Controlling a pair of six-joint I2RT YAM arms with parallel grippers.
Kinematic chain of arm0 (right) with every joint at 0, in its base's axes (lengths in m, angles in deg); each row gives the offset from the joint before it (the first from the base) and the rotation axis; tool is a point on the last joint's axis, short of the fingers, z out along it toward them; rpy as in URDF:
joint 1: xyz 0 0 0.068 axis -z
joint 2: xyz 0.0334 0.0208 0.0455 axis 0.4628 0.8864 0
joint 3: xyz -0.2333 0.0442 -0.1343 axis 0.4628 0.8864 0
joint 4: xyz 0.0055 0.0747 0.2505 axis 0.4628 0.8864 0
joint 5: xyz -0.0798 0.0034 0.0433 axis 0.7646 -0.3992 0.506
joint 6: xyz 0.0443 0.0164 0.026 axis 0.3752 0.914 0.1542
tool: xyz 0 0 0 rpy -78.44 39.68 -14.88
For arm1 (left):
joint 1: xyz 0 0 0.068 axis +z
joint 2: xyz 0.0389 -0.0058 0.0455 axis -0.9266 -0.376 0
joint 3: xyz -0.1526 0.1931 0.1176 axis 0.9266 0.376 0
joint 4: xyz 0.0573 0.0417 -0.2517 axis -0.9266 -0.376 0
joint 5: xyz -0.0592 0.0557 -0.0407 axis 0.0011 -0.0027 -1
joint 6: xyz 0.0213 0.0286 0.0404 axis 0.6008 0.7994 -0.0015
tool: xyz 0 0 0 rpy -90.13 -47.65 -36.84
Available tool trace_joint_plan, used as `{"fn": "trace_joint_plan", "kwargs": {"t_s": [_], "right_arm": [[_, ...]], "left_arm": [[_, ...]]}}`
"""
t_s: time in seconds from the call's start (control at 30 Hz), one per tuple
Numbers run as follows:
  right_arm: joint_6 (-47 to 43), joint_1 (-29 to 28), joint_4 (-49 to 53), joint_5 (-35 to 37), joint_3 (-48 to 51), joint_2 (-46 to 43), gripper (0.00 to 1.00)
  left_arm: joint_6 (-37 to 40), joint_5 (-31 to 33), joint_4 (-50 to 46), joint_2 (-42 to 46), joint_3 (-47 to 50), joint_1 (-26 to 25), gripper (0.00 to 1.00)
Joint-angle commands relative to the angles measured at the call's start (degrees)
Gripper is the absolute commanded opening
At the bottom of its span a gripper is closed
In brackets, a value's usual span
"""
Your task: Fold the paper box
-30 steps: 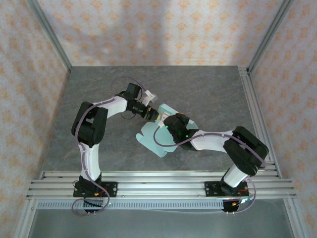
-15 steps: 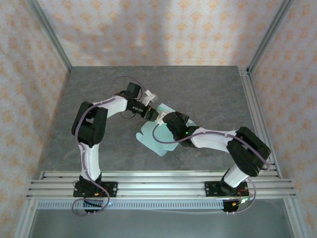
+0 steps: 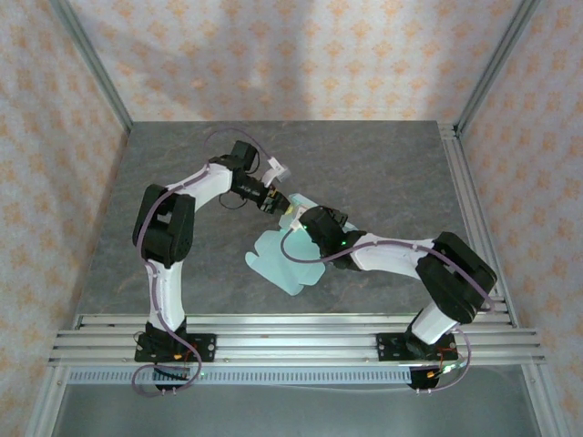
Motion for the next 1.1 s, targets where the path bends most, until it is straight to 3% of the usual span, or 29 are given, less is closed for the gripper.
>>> {"fn": "trace_joint_plan", "kwargs": {"t_s": [0.0,0.63,1.07], "right_arm": [[1.5,0.4,2.4,-0.3,-2.3,0.9,0.00],[-0.2,2.0,4.6,1.8,-3.7,0.1,0.00],[5.7,3.1,14.8,-3.8,-8.2,-0.6,0.00]], "left_arm": [[4.2,-2.2,-6.5,-2.3,-2.3,0.9,0.54],[6.8,-5.6,-10.3,-4.3,-4.9,0.9,0.59],[9.0,-4.4,-14.0,-6.7,-7.2,0.0,0.58]]}}
